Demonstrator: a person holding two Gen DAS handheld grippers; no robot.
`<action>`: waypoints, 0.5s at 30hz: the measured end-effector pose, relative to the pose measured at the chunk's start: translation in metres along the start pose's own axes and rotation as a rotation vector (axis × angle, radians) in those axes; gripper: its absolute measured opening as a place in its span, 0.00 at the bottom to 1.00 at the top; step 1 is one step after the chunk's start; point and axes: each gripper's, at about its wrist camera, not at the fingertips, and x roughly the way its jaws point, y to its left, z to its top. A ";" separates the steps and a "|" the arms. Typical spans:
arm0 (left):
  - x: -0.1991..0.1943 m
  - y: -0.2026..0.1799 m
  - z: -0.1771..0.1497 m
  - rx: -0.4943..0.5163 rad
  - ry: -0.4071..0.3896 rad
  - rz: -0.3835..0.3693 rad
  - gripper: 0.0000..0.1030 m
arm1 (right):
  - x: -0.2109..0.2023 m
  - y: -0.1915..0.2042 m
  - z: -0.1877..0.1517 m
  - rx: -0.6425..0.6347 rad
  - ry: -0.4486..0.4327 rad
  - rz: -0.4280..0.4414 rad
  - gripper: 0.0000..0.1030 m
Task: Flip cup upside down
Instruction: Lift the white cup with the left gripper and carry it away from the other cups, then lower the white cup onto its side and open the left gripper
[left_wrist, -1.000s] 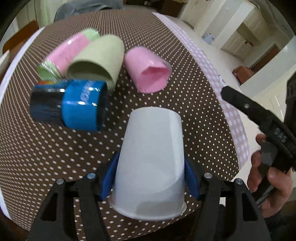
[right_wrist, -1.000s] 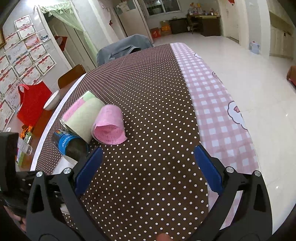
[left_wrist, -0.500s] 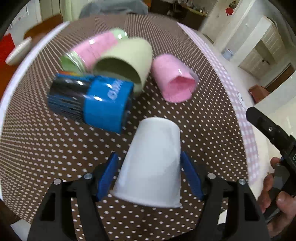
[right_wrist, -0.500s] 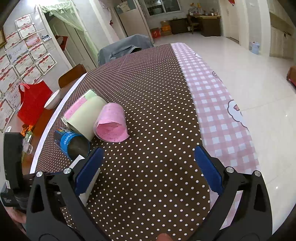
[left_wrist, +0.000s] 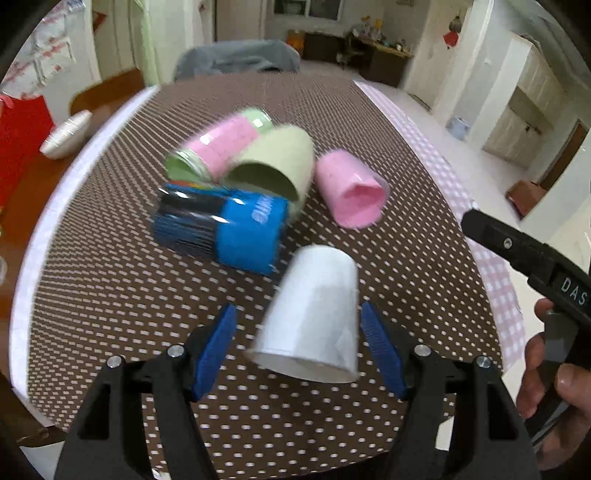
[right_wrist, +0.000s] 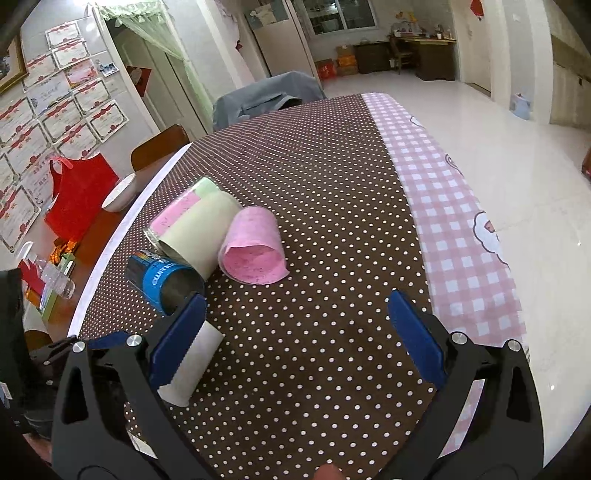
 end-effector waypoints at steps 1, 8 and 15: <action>-0.005 0.001 0.000 0.003 -0.018 0.018 0.67 | -0.001 0.003 0.000 -0.002 -0.002 0.007 0.94; -0.045 0.012 0.001 -0.007 -0.171 0.157 0.67 | -0.007 0.019 0.000 -0.032 -0.016 0.028 0.94; -0.069 0.019 -0.003 -0.025 -0.250 0.240 0.73 | -0.012 0.037 -0.002 -0.068 -0.026 0.053 0.94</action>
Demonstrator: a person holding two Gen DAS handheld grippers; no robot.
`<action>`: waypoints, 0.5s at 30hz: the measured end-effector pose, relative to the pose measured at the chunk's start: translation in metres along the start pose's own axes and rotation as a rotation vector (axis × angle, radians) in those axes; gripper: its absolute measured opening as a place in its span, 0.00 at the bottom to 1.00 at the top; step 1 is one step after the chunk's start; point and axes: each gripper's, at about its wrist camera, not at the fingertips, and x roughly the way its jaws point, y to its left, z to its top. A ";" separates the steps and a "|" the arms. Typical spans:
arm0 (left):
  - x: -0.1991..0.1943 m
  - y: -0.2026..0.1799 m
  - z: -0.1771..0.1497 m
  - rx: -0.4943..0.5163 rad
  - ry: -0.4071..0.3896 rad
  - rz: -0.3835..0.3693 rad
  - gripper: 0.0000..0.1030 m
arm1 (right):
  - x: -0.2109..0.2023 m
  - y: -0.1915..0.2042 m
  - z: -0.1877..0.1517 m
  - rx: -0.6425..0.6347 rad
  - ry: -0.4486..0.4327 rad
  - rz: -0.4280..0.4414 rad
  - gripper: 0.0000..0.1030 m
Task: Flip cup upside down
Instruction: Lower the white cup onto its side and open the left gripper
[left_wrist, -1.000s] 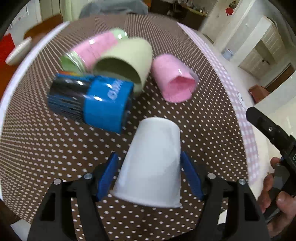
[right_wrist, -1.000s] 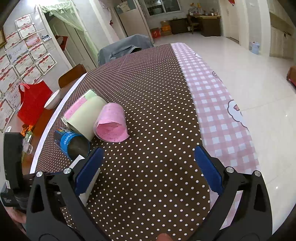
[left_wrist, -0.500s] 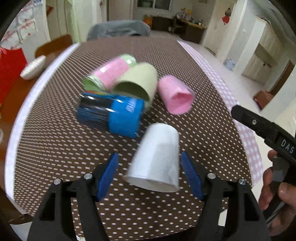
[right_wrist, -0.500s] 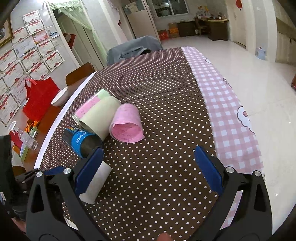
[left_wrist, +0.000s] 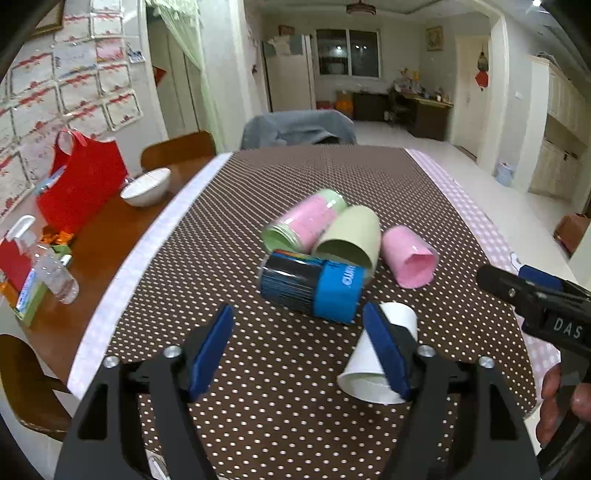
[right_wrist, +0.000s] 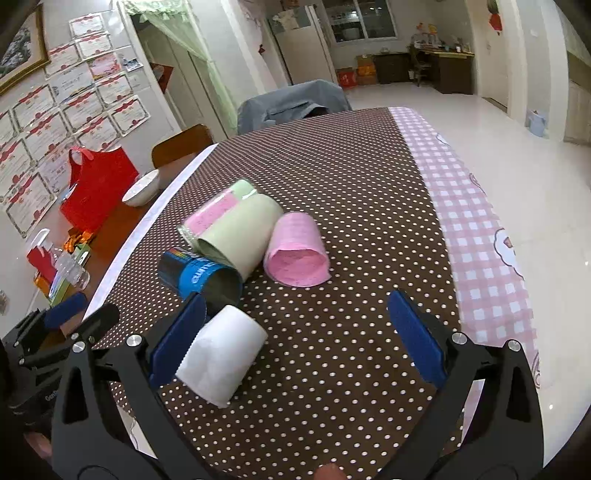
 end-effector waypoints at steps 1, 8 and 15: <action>-0.004 0.002 0.000 0.001 -0.011 0.007 0.74 | -0.001 0.003 0.000 -0.002 -0.003 0.001 0.94; -0.019 0.009 -0.002 0.006 -0.085 0.081 0.90 | -0.003 0.013 -0.001 -0.009 -0.001 0.015 0.94; -0.023 0.018 -0.007 -0.024 -0.099 0.081 0.96 | -0.001 0.026 -0.004 -0.037 0.022 0.017 0.94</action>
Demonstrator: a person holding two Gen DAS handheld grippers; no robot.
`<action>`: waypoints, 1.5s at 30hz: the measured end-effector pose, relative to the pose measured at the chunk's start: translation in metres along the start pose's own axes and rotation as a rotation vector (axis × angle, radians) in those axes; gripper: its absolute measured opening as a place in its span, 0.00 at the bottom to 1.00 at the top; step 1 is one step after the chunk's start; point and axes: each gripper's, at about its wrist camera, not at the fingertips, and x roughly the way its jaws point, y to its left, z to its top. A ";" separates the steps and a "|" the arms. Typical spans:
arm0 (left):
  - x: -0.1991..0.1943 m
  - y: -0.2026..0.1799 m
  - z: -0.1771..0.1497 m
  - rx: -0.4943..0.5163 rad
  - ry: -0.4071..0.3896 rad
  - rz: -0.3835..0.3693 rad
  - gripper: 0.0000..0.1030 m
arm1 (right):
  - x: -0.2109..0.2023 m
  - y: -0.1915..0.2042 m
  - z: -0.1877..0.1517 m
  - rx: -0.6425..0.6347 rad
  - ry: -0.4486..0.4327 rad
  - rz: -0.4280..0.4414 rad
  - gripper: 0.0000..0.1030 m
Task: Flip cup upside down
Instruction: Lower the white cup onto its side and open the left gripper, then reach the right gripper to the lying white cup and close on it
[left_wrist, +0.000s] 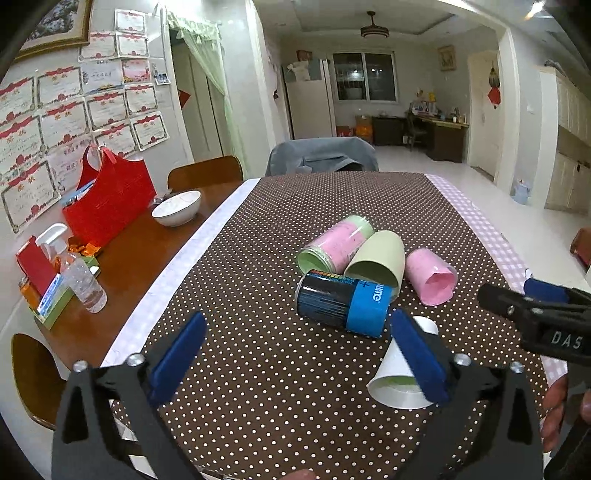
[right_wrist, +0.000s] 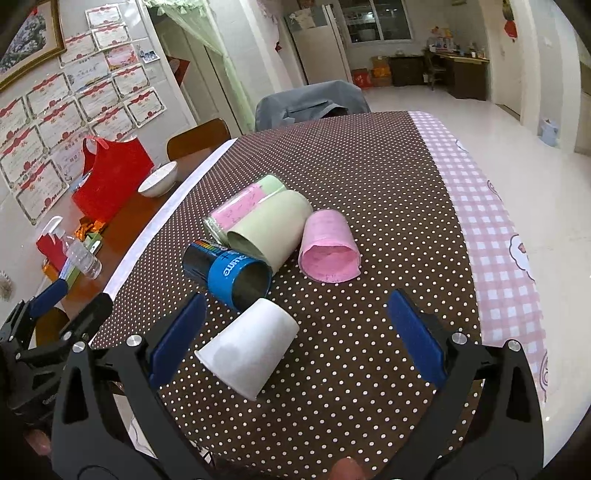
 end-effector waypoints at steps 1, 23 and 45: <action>0.000 0.001 -0.001 -0.008 0.004 0.004 0.96 | 0.001 0.001 -0.001 -0.002 0.008 -0.004 0.94; -0.009 0.025 -0.005 -0.128 -0.020 0.064 0.96 | 0.009 0.000 -0.001 0.043 0.064 0.028 0.94; 0.002 0.037 -0.010 -0.136 0.001 0.123 0.96 | 0.051 -0.007 -0.014 0.188 0.266 0.123 0.94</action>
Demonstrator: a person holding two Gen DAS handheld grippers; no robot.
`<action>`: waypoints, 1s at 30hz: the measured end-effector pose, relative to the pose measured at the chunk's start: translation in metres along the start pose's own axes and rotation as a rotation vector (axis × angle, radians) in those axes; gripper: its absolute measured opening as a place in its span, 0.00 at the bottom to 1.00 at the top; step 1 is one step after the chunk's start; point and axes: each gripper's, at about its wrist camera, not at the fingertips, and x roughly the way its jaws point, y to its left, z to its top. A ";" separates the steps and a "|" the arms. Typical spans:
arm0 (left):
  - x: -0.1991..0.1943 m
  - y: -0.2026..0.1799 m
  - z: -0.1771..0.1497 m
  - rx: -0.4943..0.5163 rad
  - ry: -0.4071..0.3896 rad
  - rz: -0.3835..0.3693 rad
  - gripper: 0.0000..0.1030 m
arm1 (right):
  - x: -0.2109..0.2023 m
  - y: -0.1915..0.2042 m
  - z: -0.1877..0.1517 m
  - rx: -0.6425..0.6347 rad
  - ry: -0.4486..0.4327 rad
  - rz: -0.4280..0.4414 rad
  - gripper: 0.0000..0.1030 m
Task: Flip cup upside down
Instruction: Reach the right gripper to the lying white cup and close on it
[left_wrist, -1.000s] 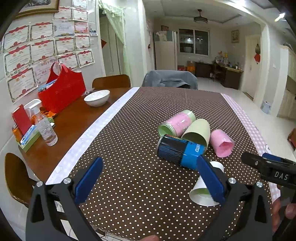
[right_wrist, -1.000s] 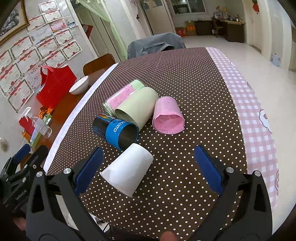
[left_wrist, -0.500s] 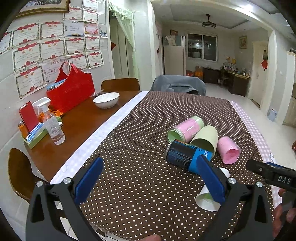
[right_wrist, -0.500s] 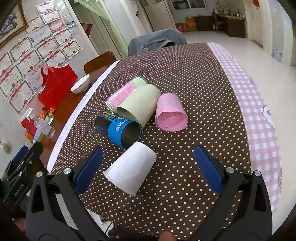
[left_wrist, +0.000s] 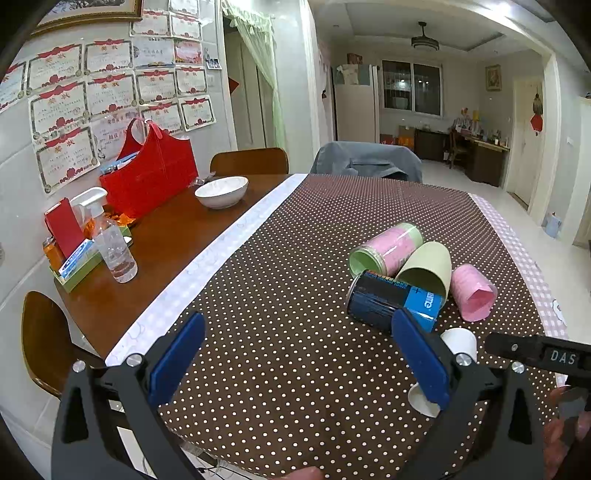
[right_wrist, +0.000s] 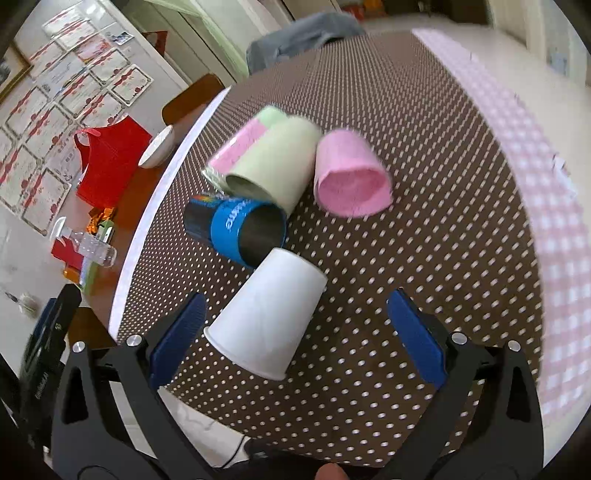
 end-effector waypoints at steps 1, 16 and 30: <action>0.001 0.001 0.000 -0.001 0.002 -0.001 0.96 | 0.004 0.000 0.000 0.008 0.015 0.004 0.94; 0.023 0.006 -0.006 -0.013 0.045 -0.033 0.96 | 0.052 0.009 0.008 0.076 0.150 -0.010 0.89; 0.018 -0.001 -0.010 0.005 0.044 -0.047 0.96 | 0.055 0.003 0.006 0.050 0.182 0.084 0.59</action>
